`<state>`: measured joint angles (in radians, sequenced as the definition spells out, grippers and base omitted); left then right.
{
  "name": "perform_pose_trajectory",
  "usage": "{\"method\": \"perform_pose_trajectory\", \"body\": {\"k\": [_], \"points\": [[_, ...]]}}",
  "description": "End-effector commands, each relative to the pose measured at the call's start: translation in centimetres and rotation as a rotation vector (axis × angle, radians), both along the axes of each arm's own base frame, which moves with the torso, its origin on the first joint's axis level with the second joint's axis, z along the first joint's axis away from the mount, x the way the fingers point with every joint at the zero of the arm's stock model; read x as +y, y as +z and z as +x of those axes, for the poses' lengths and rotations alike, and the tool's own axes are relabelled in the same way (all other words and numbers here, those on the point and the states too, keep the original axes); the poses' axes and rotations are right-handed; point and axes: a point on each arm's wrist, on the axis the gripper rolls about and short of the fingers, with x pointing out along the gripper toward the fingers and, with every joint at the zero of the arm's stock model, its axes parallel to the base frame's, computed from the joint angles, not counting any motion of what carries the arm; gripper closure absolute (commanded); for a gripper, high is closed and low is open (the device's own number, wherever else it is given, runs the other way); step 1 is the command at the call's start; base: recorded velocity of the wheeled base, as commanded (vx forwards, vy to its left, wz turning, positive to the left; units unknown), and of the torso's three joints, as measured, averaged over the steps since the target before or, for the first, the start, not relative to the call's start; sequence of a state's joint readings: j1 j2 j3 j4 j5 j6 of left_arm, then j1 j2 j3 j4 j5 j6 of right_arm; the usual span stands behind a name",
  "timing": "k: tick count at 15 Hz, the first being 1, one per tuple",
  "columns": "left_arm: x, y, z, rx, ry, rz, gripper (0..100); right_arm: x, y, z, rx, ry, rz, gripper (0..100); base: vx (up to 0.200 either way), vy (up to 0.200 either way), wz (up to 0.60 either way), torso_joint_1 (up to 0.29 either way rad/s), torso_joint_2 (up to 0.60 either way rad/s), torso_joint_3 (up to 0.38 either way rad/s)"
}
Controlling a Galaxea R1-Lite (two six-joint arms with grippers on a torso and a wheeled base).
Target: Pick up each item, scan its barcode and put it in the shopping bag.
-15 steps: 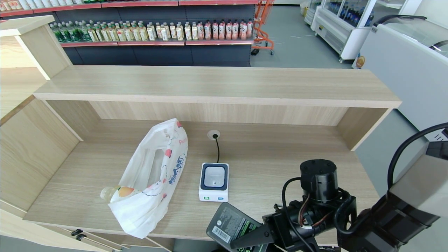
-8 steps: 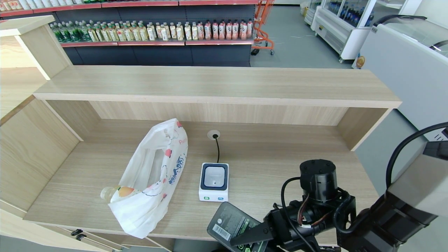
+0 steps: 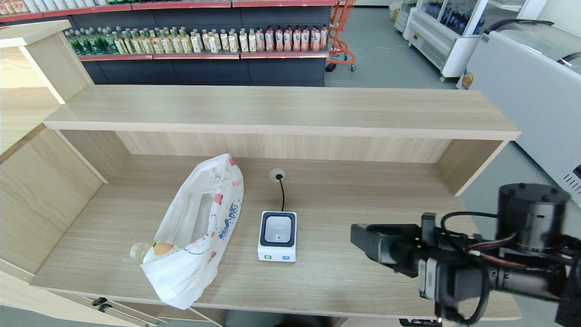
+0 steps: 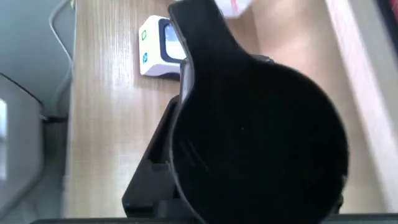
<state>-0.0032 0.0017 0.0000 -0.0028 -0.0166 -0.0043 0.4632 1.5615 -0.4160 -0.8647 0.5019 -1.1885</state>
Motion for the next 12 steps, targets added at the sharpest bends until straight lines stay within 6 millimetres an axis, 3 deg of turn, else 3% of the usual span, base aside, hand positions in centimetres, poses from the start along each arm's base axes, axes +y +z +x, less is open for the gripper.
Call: {"method": "perform_pose_trajectory", "body": {"k": [1,4,6,8,12], "points": [[0.0,0.0,0.0,0.000,0.001,0.000,0,-5.1,4.2,-2.9,0.307,-0.353,0.362,100,0.000,0.000,0.00,0.000,0.00,0.000],[0.0,0.0,0.0,0.000,0.000,0.000,0,-5.7,4.5,-3.3,0.884,-0.487,0.819,100,0.000,0.000,0.00,0.000,0.00,0.000],[0.0,0.0,0.0,0.000,0.000,0.000,0,-5.5,4.6,-1.8,1.115,-0.500,0.972,100,0.000,0.000,0.00,0.000,0.00,0.000],[0.0,0.0,0.0,0.000,0.000,0.000,0,-4.8,3.8,-0.1,1.236,-0.460,1.044,100,0.000,0.000,0.00,0.000,0.00,0.000],[0.0,0.0,0.0,0.001,0.000,0.001,0,-3.7,1.0,3.8,1.251,-0.470,1.040,100,0.000,0.000,0.00,0.000,0.00,0.000]]}}
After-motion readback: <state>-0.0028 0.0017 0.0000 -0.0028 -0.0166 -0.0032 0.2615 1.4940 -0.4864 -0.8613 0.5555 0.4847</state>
